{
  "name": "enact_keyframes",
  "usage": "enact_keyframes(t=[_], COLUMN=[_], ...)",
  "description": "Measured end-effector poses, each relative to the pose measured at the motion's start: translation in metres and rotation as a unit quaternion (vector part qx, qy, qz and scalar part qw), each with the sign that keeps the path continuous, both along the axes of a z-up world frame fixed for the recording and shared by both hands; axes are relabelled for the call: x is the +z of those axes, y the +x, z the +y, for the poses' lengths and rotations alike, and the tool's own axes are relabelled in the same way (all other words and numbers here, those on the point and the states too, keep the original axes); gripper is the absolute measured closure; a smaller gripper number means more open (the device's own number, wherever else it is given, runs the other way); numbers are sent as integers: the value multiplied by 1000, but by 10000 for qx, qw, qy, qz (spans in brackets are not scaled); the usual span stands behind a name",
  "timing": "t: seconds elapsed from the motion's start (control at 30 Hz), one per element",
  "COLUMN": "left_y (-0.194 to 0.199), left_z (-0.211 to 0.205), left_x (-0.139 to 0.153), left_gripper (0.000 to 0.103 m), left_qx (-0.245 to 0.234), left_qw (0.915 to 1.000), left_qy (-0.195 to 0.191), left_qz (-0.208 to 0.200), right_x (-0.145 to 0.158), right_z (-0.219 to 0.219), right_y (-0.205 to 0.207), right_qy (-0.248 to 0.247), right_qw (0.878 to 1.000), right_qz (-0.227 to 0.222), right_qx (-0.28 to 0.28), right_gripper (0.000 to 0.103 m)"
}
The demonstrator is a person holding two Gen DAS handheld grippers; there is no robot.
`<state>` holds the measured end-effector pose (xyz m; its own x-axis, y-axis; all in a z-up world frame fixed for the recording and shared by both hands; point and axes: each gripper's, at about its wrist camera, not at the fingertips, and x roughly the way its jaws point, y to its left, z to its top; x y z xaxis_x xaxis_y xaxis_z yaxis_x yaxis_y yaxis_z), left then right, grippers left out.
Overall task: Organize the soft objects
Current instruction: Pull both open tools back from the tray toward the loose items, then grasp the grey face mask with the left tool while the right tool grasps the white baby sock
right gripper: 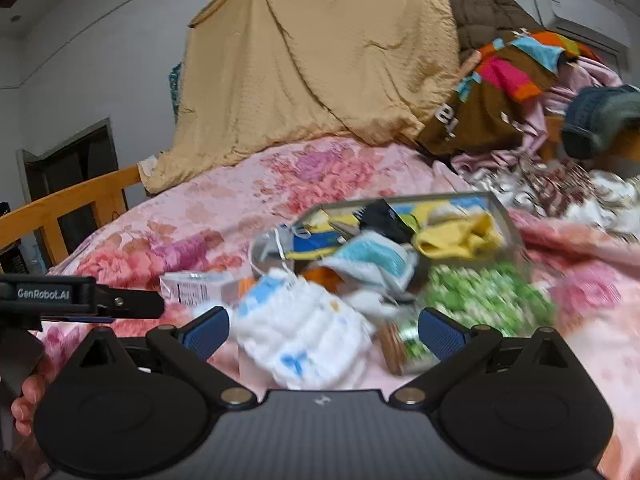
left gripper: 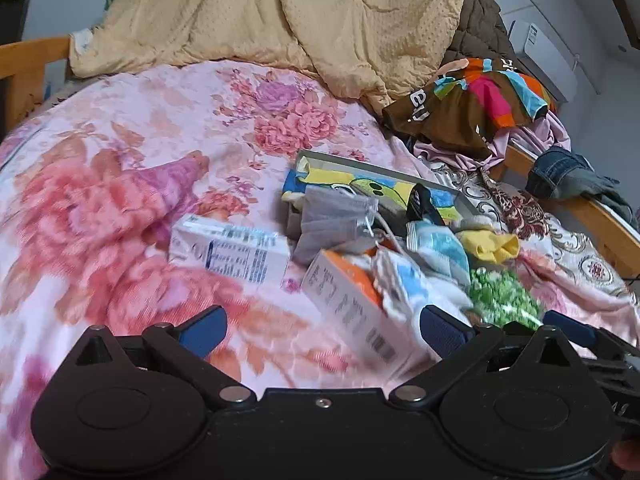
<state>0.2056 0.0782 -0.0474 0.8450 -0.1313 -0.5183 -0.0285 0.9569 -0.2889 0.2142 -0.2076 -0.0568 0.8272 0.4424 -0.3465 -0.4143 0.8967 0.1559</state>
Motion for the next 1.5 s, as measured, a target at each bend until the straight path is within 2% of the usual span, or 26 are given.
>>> enact_keyframes(t=[0.23,0.43,0.53,0.63,0.7,0.8,0.87,0.97,1.1,1.2,1.33,1.43,1.5], left_y=[65,126,150,172,181,194,203,217,229,234,240,239,238], left_z=[9,6,5,-1,-4,-5,-2,3,8,12,25,30,31], left_x=[12,1,-10,-24,-30,-32,-33,-31,-33,-34,-34,-34,-33], left_gripper=[1,1,1,1,1,1,3,10,18,21,28,33,39], left_qx=[-331,-612,-792,-932,-1154,-1545,-1734,-2026,-2279,-2326,-2028,-1850,-1813], left_qw=[9993,9977,9959,9937,9915,9841,9792,9702,9568,9506,9517,9551,9553], left_qy=[-178,-226,-281,-116,35,264,257,87,-248,-410,-921,-1081,-1147], left_qz=[88,173,320,618,605,838,1022,1326,1788,2016,2112,2048,2033], right_x=[6,3,-1,-8,-12,-17,-18,-20,-24,-23,-17,-12,-6], right_z=[27,49,48,42,42,42,40,38,31,33,34,32,31], right_y=[35,62,73,75,77,85,90,96,108,114,120,122,124], right_qy=[-205,-587,-479,-457,-454,-377,-321,-258,76,107,140,145,50], right_qw=[9985,9951,9954,9951,9942,9927,9913,9877,9795,9760,9726,9670,9634], right_qz=[10,19,240,284,348,492,619,860,1414,1661,2081,2423,2570], right_qx=[516,793,793,827,912,1035,1115,1278,1430,1407,1025,774,763], right_gripper=[1,1,3,5,8,12,15,18,24,27,37,45,54])
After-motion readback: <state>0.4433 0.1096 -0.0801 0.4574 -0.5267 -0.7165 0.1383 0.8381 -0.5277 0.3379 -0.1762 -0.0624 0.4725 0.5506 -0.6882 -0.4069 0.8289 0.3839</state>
